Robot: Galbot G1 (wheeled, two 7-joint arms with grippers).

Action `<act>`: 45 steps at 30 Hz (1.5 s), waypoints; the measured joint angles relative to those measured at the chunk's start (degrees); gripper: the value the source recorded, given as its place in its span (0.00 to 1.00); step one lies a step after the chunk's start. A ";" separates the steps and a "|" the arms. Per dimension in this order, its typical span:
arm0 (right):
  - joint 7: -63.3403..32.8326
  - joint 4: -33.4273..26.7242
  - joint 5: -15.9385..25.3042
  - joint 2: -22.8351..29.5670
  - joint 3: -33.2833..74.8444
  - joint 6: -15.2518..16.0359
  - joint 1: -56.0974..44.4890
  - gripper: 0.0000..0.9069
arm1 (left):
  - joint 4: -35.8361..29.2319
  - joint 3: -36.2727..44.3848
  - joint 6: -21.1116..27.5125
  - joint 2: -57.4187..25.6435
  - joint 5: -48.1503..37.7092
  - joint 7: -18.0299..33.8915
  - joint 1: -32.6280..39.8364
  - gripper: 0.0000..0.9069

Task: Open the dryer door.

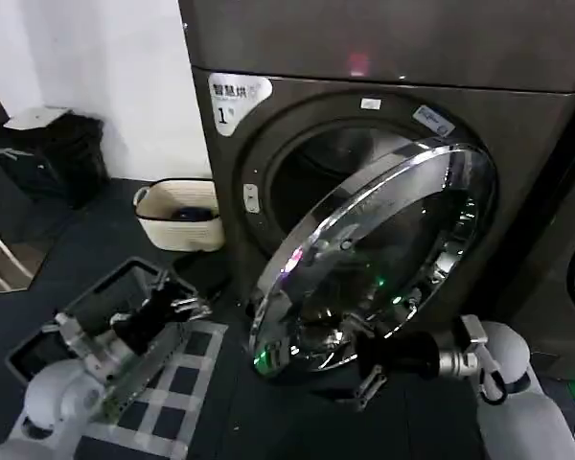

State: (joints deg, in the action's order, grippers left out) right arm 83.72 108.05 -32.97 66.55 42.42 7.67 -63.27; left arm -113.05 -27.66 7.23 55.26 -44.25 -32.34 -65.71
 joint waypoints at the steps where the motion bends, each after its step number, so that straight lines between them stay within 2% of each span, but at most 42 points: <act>1: -0.01 -0.17 -0.18 -0.12 1.41 -0.15 -0.40 1.00 | 0.35 0.89 0.00 -0.15 -0.13 -0.01 0.64 1.00; 10: -0.24 -1.08 0.56 -0.76 10.92 -2.10 -3.39 1.00 | 2.96 6.95 0.64 -0.44 -0.57 -0.22 5.17 1.00; 18: -3.35 -3.29 -2.29 -1.37 20.25 -2.51 -5.49 1.00 | 3.39 10.42 0.76 -0.83 -0.62 -0.73 7.69 1.00; 23: -9.07 -4.38 -7.21 -1.71 25.98 -3.79 -6.45 1.00 | 3.19 12.59 0.83 -0.96 -0.81 -1.15 8.46 1.00; 27: -15.62 -3.88 -11.72 -1.45 30.85 -4.48 -7.53 1.00 | 3.21 14.56 0.76 -0.99 -0.98 -1.47 8.94 1.00; 32: -24.29 -3.58 -15.75 -1.63 36.70 -7.27 -9.11 1.00 | 2.77 17.26 0.74 -1.02 -1.05 -1.68 9.81 1.00; 37: -32.88 -2.10 -15.44 -1.86 41.46 -9.41 -10.90 1.00 | 2.33 20.09 0.72 -0.43 -1.22 -1.76 10.93 1.00; 40: -41.65 -0.54 -12.95 -1.87 44.21 -8.50 -12.41 1.00 | 2.48 21.85 0.70 0.07 -1.11 -1.76 11.82 1.00; 45: -53.86 0.27 -11.49 -2.14 47.82 -6.98 -15.25 1.00 | 3.68 26.15 0.35 1.57 -0.44 -1.72 14.06 1.00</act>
State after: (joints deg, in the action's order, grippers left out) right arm 29.86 108.31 -44.46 64.41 90.24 0.69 -78.52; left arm -109.36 -1.51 7.58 56.83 -44.69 -34.06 -51.65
